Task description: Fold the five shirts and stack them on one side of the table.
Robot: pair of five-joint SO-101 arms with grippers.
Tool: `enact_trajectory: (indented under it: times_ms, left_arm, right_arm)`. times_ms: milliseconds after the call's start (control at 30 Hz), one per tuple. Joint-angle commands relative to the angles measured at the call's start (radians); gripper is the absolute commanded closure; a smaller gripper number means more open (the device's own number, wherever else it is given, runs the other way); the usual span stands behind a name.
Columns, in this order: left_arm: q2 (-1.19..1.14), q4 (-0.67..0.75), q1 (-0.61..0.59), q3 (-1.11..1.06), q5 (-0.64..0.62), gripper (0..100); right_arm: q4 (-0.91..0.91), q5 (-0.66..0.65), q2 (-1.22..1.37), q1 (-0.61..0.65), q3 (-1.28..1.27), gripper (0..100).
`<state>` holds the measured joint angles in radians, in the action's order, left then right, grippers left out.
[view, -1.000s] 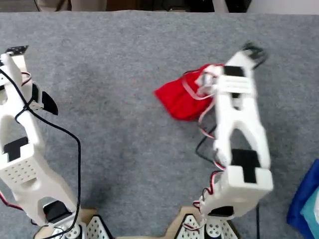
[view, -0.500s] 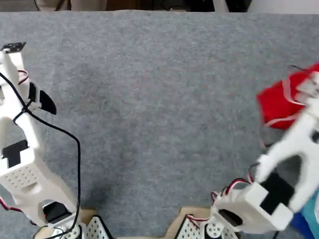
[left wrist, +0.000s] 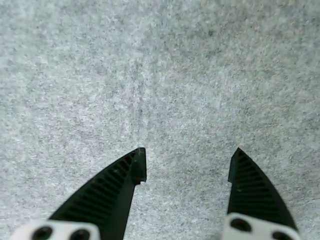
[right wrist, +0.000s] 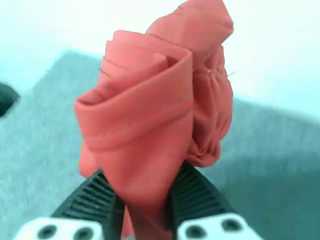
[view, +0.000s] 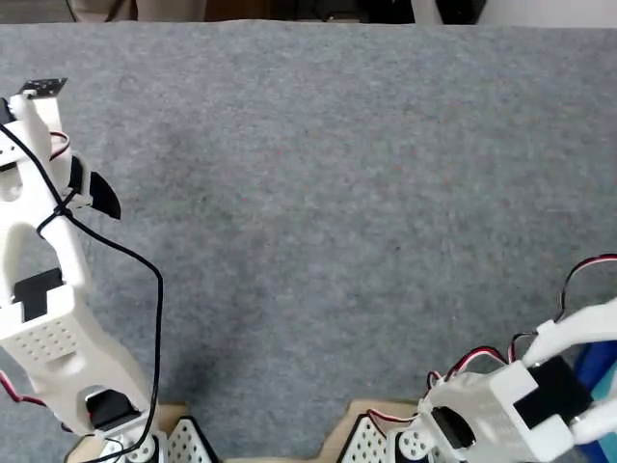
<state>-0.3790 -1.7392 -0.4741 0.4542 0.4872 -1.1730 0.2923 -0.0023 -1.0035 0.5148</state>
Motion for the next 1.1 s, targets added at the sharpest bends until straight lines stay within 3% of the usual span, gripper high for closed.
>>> enact_trajectory:
  times_ms: [0,267,500,767,1067]
  left_arm:
    - [0.067,-0.012,0.012,0.038,-0.008,73]
    - [0.061,-0.011,0.012,0.038,-0.005,73]
    - [0.059,-0.006,0.041,0.038,-0.008,73]
    - [0.059,-0.005,0.058,0.038,-0.008,73]
    - [0.061,-0.009,0.049,0.038,-0.008,73]
  right_arm:
    - [-0.012,-0.037,-0.065,-0.027,0.143,99.4]
    - [-0.181,-0.133,-0.071,-0.160,0.153,99.3]
    - [-0.189,-0.235,-0.071,-0.213,0.154,99.3]
    - [-0.259,-0.239,-0.064,-0.292,0.143,99.3]
    - [-0.333,-0.239,-0.059,-0.286,0.136,99.3]
